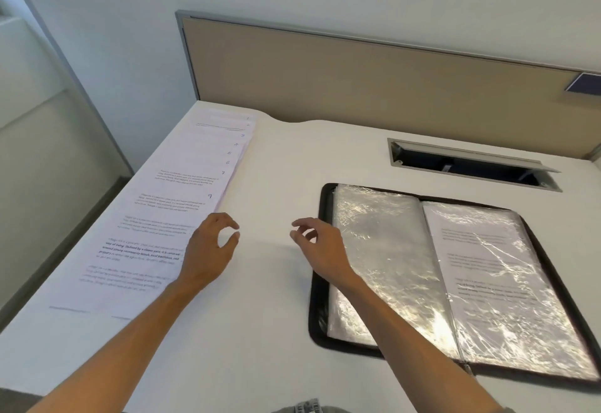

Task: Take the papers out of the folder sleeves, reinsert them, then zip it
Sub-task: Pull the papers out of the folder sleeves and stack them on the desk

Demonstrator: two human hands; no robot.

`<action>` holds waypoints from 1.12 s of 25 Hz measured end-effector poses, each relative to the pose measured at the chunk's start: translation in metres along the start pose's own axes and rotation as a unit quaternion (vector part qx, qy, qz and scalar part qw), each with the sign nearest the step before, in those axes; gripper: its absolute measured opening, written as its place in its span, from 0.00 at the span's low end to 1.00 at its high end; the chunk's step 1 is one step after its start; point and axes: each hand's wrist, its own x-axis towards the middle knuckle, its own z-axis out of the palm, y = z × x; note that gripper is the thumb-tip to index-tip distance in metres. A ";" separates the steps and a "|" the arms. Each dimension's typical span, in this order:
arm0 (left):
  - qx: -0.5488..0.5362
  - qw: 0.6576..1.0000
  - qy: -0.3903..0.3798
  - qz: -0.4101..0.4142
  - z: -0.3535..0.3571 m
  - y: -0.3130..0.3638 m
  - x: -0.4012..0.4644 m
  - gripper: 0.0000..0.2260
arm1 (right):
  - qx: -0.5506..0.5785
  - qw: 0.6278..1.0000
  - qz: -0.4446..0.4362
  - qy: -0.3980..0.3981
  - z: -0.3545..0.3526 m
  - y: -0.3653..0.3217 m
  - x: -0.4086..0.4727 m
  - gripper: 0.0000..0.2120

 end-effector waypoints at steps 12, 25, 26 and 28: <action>-0.051 0.988 -0.130 0.072 0.144 0.127 -0.026 0.05 | -0.161 0.941 0.207 0.215 -0.218 0.143 -0.087 0.28; -0.002 0.976 -0.216 0.038 0.237 0.266 -0.031 0.22 | -0.233 0.910 0.047 0.338 -0.247 0.166 -0.119 0.31; 0.000 0.972 -0.237 0.009 0.241 0.281 -0.027 0.28 | -0.253 0.916 -0.008 0.313 -0.240 0.158 -0.119 0.29; 0.011 0.967 -0.253 -0.028 0.249 0.303 -0.019 0.33 | -0.289 0.923 -0.110 0.231 -0.224 0.141 -0.120 0.23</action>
